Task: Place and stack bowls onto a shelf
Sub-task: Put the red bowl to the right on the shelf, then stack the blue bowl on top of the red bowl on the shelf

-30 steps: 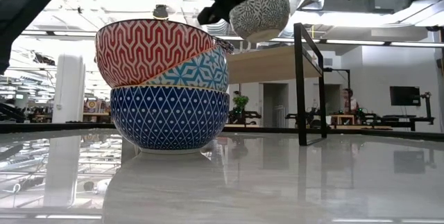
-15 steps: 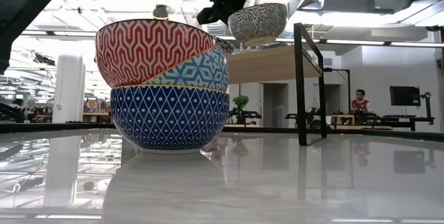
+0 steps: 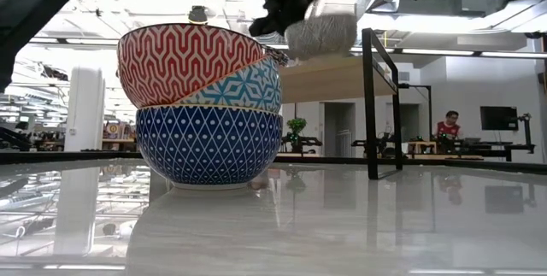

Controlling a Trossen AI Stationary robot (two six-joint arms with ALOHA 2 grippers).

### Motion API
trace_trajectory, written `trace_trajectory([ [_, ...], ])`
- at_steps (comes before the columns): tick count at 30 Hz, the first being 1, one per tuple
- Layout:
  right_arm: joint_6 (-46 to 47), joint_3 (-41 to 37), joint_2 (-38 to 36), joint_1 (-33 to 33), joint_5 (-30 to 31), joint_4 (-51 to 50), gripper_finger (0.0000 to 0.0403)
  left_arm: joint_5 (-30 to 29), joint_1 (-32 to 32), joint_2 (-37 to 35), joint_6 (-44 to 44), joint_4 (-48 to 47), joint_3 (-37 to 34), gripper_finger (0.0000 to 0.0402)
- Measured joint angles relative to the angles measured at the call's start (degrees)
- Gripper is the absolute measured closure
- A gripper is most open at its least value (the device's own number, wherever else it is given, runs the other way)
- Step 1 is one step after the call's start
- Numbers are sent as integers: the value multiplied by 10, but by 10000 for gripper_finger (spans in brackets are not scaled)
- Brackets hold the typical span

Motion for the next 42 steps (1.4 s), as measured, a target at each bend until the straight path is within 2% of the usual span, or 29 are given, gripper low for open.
trace_trajectory([
  [4, 2, 0, 0, 0, 0, 0, 272, 28, 1, 30, 2, 2, -1, 401],
  [15, -5, 0, 0, 2, 0, -5, 272, 27, 0, 36, 1, 5, 0, 395],
  [27, -35, 0, 0, 1, 0, -7, 272, -18, 0, 36, 21, 6, 26, 279],
  [30, -36, 0, 0, 1, -1, -8, 272, -1, 2, 17, 6, -9, 26, 262],
  [35, -46, 0, 0, 0, -1, -10, 272, 45, -13, -42, -9, -45, 27, 256],
  [40, -45, 0, 0, 0, -5, -9, 272, 50, -85, -108, 9, -207, 27, 256],
  [42, -45, 0, 0, 0, -17, -9, 272, 43, -124, -140, -2, -198, 3, 256],
])
